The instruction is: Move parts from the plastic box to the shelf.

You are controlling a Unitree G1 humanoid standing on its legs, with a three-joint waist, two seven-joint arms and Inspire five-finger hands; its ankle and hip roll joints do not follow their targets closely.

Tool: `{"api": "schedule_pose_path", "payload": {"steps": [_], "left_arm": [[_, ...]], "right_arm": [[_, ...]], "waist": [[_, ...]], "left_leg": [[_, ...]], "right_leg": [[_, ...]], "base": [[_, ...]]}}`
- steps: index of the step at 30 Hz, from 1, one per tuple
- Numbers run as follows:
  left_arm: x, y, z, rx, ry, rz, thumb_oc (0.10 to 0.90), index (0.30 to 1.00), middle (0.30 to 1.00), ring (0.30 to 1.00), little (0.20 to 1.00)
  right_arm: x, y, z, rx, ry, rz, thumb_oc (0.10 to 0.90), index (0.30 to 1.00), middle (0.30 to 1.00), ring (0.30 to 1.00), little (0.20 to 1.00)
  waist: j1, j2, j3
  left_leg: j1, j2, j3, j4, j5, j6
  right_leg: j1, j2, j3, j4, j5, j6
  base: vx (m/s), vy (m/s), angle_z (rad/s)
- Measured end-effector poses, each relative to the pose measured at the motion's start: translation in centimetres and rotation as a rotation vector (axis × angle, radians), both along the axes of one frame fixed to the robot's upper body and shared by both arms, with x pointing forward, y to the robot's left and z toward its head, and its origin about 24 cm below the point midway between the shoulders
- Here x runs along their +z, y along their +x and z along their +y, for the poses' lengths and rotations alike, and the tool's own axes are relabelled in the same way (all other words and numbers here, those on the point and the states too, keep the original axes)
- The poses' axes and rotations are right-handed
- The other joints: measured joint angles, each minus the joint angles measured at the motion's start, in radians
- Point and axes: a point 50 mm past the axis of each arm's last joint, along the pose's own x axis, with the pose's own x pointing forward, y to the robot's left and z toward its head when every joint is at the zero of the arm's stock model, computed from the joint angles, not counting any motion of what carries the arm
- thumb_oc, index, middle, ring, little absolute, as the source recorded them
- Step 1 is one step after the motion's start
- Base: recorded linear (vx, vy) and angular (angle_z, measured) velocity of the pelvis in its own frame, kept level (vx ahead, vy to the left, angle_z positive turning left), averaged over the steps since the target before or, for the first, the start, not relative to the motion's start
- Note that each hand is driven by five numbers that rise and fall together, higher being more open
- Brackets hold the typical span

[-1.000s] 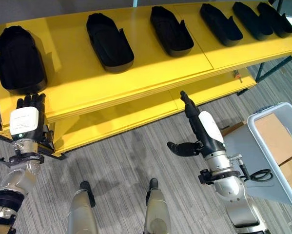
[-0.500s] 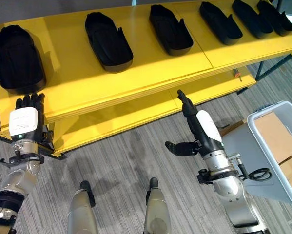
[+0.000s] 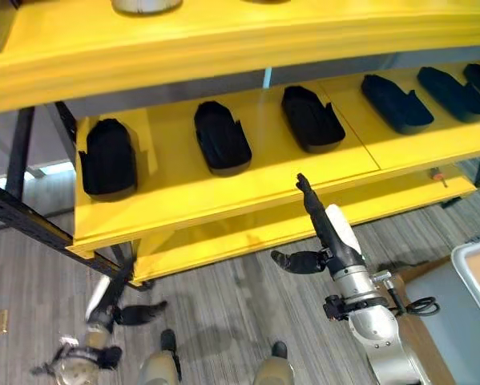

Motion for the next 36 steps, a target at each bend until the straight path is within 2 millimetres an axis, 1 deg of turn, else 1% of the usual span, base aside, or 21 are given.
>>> {"api": "schedule_pose_path", "payload": {"steps": [1, 2, 3, 5, 8, 9, 10, 12, 14, 19, 25, 28, 36], "left_arm": [[0.0, -0.5, -0.5, 0.002, -0.089, 0.015, 0.9, 1.0, 1.0, 1.0, 1.0], [0.1, -1.1, -1.0, 0.002, -0.172, 0.017, 0.9, 1.0, 1.0, 1.0, 1.0], [0.1, -1.5, -1.5, -0.001, -0.256, 0.023, 0.9, 1.0, 1.0, 1.0, 1.0], [0.3, -1.2, -1.6, 0.014, -0.318, 0.009, 0.9, 1.0, 1.0, 1.0, 1.0], [1.0, -0.6, -1.4, 0.021, -0.325, -0.034, 0.9, 1.0, 1.0, 1.0, 1.0], [1.1, -0.3, -1.4, 0.018, -0.325, -0.045, 0.9, 1.0, 1.0, 1.0, 1.0], [1.3, -0.1, -1.4, 0.021, -0.326, -0.061, 0.9, 1.0, 1.0, 1.0, 1.0], [1.4, 0.0, -1.3, 0.03, -0.326, -0.074, 0.9, 1.0, 1.0, 1.0, 1.0], [1.3, 0.0, -1.4, 0.038, -0.331, -0.071, 0.9, 1.0, 1.0, 1.0, 1.0], [1.0, -0.3, -1.8, 0.067, -0.386, -0.059, 0.9, 1.0, 1.0, 1.0, 1.0], [0.7, -0.5, -2.2, 0.056, -0.392, -0.041, 0.9, 1.0, 1.0, 1.0, 1.0], [0.7, -0.5, -2.2, 0.056, -0.392, -0.041, 0.9, 1.0, 1.0, 1.0, 1.0], [0.3, -0.7, -2.0, 0.063, -0.385, -0.022, 0.9, 1.0, 1.0, 1.0, 1.0]], "right_arm": [[-0.6, -0.4, 0.0, -0.008, 0.029, 0.022, 0.9, 1.0, 1.0, 1.0, 1.0], [-1.3, -0.9, 0.1, -0.007, 0.062, 0.057, 0.9, 1.0, 1.0, 1.0, 1.0], [-2.2, -1.6, 0.2, 0.005, 0.085, 0.108, 0.9, 1.0, 1.0, 1.0, 1.0], [-3.0, -2.0, 0.7, 0.036, 0.133, 0.158, 0.9, 1.0, 1.0, 1.0, 1.0], [-4.6, -2.4, 1.4, 0.067, 0.201, 0.239, 0.9, 1.0, 1.0, 1.0, 1.0], [-4.8, -2.6, 1.5, 0.068, 0.204, 0.249, 0.9, 1.0, 1.0, 1.0, 1.0], [-5.3, -3.0, 1.8, 0.08, 0.227, 0.278, 0.9, 1.0, 1.0, 1.0, 1.0], [-5.7, -3.2, 2.2, 0.105, 0.244, 0.303, 0.9, 1.0, 1.0, 1.0, 1.0], [-5.7, -3.2, 2.3, 0.112, 0.245, 0.309, 0.9, 1.0, 1.0, 1.0, 1.0], [-5.6, -3.2, 2.2, 0.116, 0.234, 0.307, 0.9, 1.0, 1.0, 1.0, 1.0], [-5.8, -3.2, 2.7, 0.133, 0.248, 0.319, 0.9, 1.0, 1.0, 1.0, 1.0], [-5.9, -3.3, 2.8, 0.138, 0.25, 0.323, 0.9, 1.0, 1.0, 1.0, 1.0], [-5.9, -3.3, 2.9, 0.139, 0.274, 0.325, 0.9, 1.0, 1.0, 1.0, 1.0]], "waist": [[-0.003, -0.002, -0.006], [0.001, -0.003, -0.026], [0.004, -0.001, -0.067], [0.006, 0.006, -0.108], [0.003, 0.02, -0.178], [0.002, 0.023, -0.186], [0.002, 0.033, -0.207], [0.0, 0.041, -0.227], [-0.002, 0.063, -0.243], [-0.003, 0.073, -0.26], [-0.007, 0.073, -0.268], [-0.008, 0.07, -0.274], [-0.012, 0.049, -0.279]], "left_leg": [[0.024, -0.001, -0.005, -0.029, 0.014, -0.002], [0.04, -0.001, -0.006, -0.053, 0.021, -0.002], [0.049, -0.003, -0.01, -0.077, 0.024, 0.004], [0.064, -0.004, -0.01, -0.1, 0.032, 0.005], [0.08, -0.01, -0.009, -0.135, 0.048, 0.005], [0.086, -0.012, -0.008, -0.142, 0.052, 0.007], [0.102, -0.017, -0.007, -0.157, 0.058, 0.009], [0.108, -0.017, -0.002, -0.165, 0.06, 0.012], [0.11, -0.016, 0.0, -0.169, 0.061, 0.014], [0.112, -0.015, 0.003, -0.172, 0.062, 0.015], [0.127, -0.014, 0.018, -0.183, 0.067, 0.021], [0.128, -0.015, 0.021, -0.185, 0.067, 0.021], [0.13, -0.015, 0.033, -0.187, 0.067, 0.021]], "right_leg": [[0.029, 0.004, -0.013, -0.023, 0.006, 0.0], [0.047, 0.007, -0.022, -0.044, 0.009, -0.002], [0.056, 0.01, -0.032, -0.066, 0.014, -0.001], [0.076, 0.011, -0.036, -0.085, 0.02, -0.001], [0.084, 0.008, -0.039, -0.111, 0.03, 0.001], [0.092, 0.007, -0.042, -0.115, 0.033, 0.002], [0.106, 0.003, -0.048, -0.13, 0.036, 0.006], [0.106, 0.003, -0.047, -0.137, 0.031, 0.011], [0.106, 0.003, -0.045, -0.137, 0.031, 0.008], [0.103, 0.005, -0.035, -0.136, 0.033, 0.007], [0.102, 0.006, -0.023, -0.139, 0.035, 0.006], [0.103, 0.006, -0.022, -0.14, 0.036, 0.006], [0.101, 0.006, -0.01, -0.152, 0.053, 0.0]], "base": [[0.0, -0.018, 0.24], [0.01, -0.027, 0.24], [0.0, -0.027, 0.14], [0.0, -0.015, 0.05], [-0.01, -0.032, 0.01], [-0.02, -0.033, 0.07], [-0.02, -0.041, 0.02], [-0.02, -0.05, -0.02], [-0.01, -0.069, -0.02], [0.0, -0.038, -0.03], [0.0, -0.009, -0.06], [0.0, 0.001, -0.01], [0.0, 0.006, -0.03]]}}
